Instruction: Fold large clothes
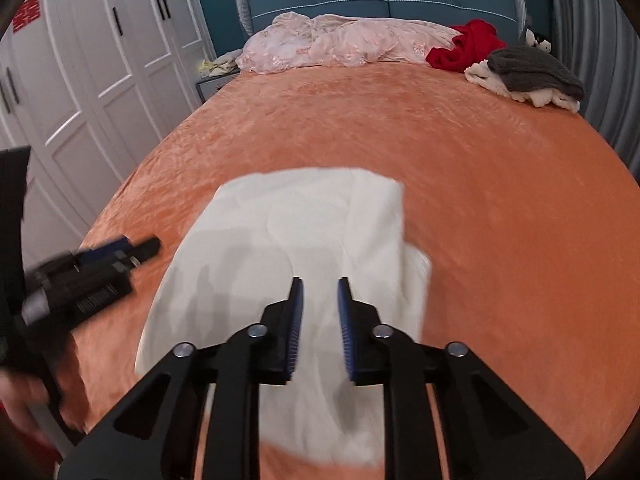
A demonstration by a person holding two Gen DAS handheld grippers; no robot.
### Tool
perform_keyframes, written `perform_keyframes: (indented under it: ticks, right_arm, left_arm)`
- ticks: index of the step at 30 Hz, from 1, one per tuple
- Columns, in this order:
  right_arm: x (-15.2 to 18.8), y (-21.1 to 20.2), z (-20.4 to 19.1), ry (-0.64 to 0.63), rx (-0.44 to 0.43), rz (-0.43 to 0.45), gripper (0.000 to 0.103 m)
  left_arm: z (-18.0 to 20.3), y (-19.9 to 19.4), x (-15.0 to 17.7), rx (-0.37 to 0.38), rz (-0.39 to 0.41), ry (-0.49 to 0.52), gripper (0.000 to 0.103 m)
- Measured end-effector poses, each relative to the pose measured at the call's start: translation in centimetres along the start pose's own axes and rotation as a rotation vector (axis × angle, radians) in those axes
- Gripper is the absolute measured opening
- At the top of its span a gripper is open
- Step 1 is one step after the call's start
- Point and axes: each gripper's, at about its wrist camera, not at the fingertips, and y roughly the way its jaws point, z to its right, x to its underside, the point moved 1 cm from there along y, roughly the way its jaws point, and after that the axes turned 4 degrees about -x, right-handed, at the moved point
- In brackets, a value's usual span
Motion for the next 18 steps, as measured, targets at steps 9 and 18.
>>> perform_keyframes:
  ticks: [9, 18]
  right_arm:
    - [-1.5, 9.3, 2.6, 0.061, 0.115, -0.038, 0.015]
    - [0.7, 12.9, 3.9, 0.037, 0.114, 0.009, 0.014]
  left_arm:
    - [1.9, 8.6, -1.7, -0.039, -0.058, 0.001, 0.005]
    - [3.8, 12.1, -0.6, -0.111, 0.011, 0.036, 0.001]
